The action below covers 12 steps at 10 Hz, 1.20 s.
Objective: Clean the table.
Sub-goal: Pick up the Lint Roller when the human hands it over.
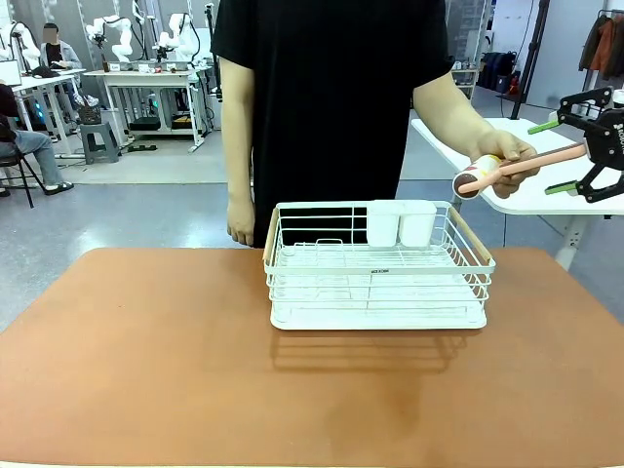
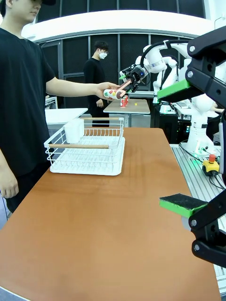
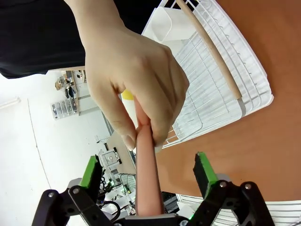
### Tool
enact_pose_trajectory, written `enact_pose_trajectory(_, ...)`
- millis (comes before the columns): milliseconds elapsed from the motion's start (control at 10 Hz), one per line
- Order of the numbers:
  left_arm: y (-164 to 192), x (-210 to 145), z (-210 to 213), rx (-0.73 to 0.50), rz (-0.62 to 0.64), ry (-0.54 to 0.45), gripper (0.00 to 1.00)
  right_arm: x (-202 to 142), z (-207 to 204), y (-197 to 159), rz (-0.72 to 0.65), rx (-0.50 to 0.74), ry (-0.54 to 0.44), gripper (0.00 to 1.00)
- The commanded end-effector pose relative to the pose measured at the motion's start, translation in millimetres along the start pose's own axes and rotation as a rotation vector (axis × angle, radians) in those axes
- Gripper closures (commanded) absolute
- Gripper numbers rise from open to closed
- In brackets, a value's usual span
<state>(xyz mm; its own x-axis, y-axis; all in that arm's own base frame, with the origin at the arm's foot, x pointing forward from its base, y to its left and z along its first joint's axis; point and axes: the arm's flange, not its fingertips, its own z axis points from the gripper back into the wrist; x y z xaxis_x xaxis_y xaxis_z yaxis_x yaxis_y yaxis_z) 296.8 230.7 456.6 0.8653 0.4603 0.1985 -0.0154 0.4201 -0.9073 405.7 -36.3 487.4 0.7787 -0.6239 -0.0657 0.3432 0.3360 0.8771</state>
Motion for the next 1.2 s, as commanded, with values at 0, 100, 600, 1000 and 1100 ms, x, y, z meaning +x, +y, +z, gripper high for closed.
enact_pose_trajectory(0, -1.9, -0.1, 3.4, -0.026, -0.021, -0.004, 0.0, -1.0, -4.7, -0.2, 0.019, 0.026, -0.002, 0.14)
enact_pose_trajectory(100, -1.9, -0.1, 3.4, -0.026, -0.021, -0.004, 0.0, -1.1, -3.8, -0.2, 0.02, 0.029, -0.001, 0.19)
enact_pose_trajectory(600, -1.9, -0.1, 3.4, -0.026, -0.021, -0.004, 0.0, -1.3, -2.0, 0.0, 0.024, 0.028, -0.01, 0.72)
enact_pose_trajectory(1000, -1.9, -0.1, 3.4, -0.026, -0.021, -0.004, 0.0, -1.7, -1.4, 0.3, 0.022, 0.032, -0.012, 1.0)
enact_pose_trajectory(1100, -1.9, -0.1, 3.4, -0.026, -0.021, -0.004, 0.0, -1.3, -1.2, -0.3, 0.022, 0.032, -0.015, 1.0)
